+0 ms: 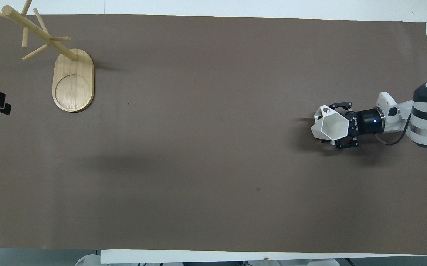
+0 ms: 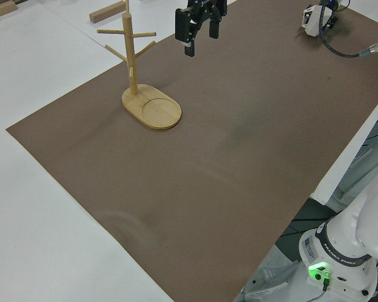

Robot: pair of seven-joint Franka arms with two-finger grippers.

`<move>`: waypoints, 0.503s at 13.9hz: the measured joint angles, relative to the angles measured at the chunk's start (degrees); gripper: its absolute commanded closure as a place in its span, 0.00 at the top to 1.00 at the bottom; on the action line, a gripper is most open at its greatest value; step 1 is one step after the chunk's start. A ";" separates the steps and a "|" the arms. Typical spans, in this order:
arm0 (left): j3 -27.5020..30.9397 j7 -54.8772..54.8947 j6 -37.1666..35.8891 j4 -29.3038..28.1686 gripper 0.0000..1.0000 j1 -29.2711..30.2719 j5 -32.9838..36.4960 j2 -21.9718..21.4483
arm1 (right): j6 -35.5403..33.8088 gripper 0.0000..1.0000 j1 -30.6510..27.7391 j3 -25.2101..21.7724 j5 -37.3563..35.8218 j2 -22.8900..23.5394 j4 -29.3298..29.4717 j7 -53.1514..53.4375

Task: Hang cup on rack
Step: 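Carry the cup toward center with the right gripper while the left gripper approaches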

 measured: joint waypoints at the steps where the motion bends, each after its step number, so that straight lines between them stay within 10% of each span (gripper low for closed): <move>1: 0.00 -0.01 0.03 0.00 1.00 0.00 0.00 0.00 | 1.90 0.15 3.03 0.12 2.66 -1.71 0.02 2.93; 7: -0.42 -11.81 6.24 -1.71 1.00 -5.70 0.00 -0.08 | 16.51 0.15 22.26 0.30 21.25 -4.23 -0.55 11.70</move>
